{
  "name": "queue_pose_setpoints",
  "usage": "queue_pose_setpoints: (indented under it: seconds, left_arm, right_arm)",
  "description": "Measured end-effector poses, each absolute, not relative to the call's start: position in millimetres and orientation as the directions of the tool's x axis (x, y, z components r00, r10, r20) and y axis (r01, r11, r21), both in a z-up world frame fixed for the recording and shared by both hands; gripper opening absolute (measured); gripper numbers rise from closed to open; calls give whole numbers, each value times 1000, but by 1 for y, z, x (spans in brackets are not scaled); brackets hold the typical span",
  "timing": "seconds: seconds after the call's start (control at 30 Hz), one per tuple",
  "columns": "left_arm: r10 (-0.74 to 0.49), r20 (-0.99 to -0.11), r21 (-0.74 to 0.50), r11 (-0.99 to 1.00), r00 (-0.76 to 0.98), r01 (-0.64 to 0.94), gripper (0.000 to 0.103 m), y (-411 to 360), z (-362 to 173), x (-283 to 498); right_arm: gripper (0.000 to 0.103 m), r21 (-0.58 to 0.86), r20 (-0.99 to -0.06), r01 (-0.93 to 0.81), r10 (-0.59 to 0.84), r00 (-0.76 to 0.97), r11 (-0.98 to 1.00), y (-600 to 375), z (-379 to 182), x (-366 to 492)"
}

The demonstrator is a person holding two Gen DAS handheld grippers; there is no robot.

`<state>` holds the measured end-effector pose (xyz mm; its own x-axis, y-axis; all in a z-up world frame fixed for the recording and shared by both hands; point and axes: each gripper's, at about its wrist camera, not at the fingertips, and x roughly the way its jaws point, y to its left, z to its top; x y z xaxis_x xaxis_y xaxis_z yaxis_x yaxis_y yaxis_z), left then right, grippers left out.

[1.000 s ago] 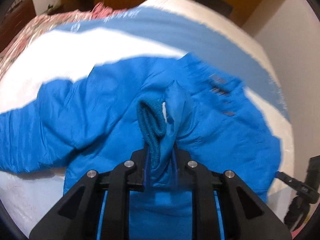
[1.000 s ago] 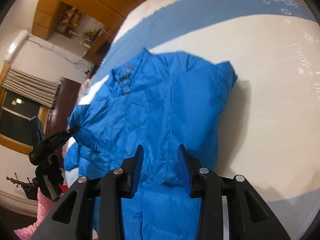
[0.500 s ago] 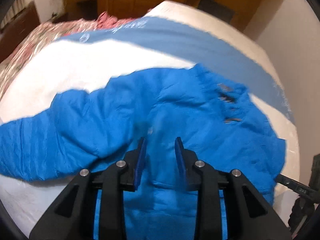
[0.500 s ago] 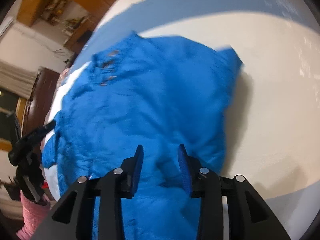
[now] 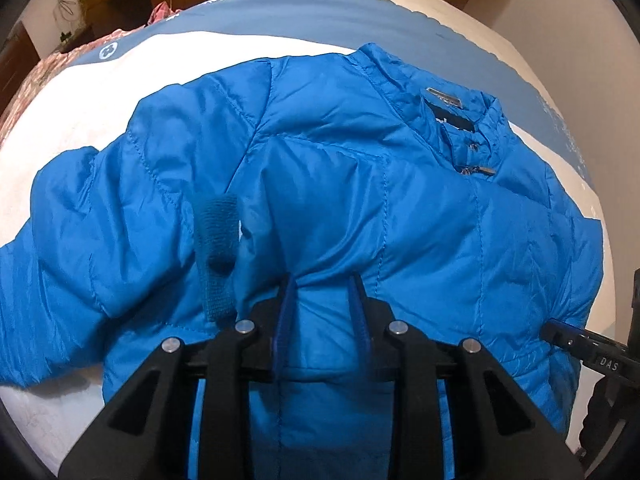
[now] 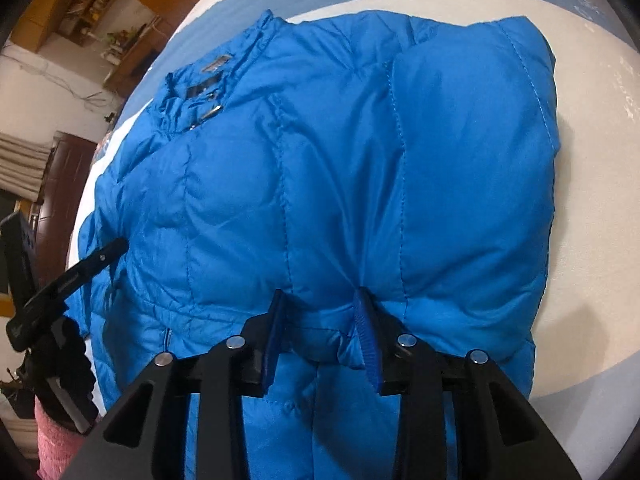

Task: Fold large clothes

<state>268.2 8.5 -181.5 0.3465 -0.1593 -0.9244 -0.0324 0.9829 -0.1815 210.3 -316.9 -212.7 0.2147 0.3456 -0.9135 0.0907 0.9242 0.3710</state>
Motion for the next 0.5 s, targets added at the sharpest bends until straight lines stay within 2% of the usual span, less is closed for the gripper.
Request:
queue_pose_setpoints:
  seconds: [0.1,0.17,0.27,0.33,0.5]
  left_arm:
    - [-215,-919,-242,969,330,-44,27,17,-172,270]
    - [-252,-897,-293,954,364,-60,29,38,-150,258]
    - [-255,-863,-326,940,437,-96,42,87,-114,226]
    - [-216,-857,-316,937,467,-147,44,123,-103,203]
    - [-3,-881,-239,865,472,-440,47,263,-100,117]
  right_arm:
    - [35,336,-927,110,308,213,935,-314,-201,206]
    - [38,364,-908,99,330,257,926,-311,-181,197]
    - [42,404,-877,53,370,306,913,-299,-150,177]
    - [43,411,-867,32,380,322,911,-291,-136,165]
    - [46,442,-853,18,414,317,897,-268,-128,141]
